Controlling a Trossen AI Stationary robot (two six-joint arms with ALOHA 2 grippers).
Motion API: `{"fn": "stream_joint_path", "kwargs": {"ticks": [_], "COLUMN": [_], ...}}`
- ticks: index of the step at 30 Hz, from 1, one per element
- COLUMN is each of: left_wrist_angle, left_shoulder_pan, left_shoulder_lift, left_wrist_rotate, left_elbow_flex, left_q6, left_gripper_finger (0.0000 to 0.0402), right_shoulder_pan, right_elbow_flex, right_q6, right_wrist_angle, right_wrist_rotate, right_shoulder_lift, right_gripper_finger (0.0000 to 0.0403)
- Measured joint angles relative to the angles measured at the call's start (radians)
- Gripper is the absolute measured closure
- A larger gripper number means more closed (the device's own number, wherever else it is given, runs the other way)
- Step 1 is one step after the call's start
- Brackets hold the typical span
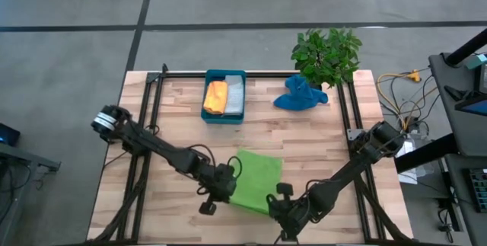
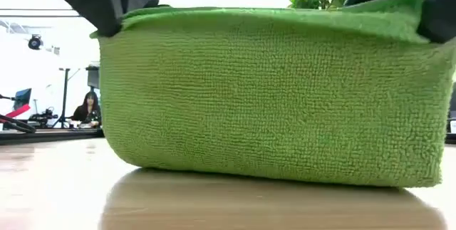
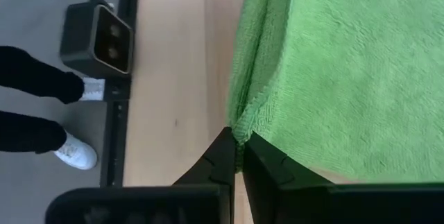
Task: Fold microfiber towels
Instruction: Fold the green microfiber cloth
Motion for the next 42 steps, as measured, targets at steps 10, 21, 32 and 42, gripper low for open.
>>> {"fn": "stream_joint_path", "kwargs": {"ticks": [10,21,32,42], "left_wrist_angle": [-0.063,-0.089,-0.085,-0.078], "left_shoulder_pan": [0.070,0.174,0.309,0.367], "left_shoulder_lift": [-0.011,-0.016,-0.016,0.017], "left_wrist_rotate": [-0.067,-0.083,-0.105,-0.122], "left_elbow_flex": [-0.001,-0.001,-0.002,-0.003], "left_q6": [0.074,0.200,0.295,0.312], "left_gripper_finger": [0.0401,0.0401,0.0401,0.0401], "right_shoulder_pan": [-0.034,-0.128,-0.228,-0.293], "right_elbow_flex": [-0.005,-0.150,-0.398,-0.443], "right_q6": [0.058,0.059,0.085,0.076], "right_wrist_angle": [-0.075,-0.017,0.071,0.076], "right_wrist_rotate": [0.067,0.075,0.064,0.014], "right_shoulder_lift": [0.000,-0.127,-0.338,-0.304], "right_gripper_finger": [0.0393,0.0394,0.0394,0.0394]}}
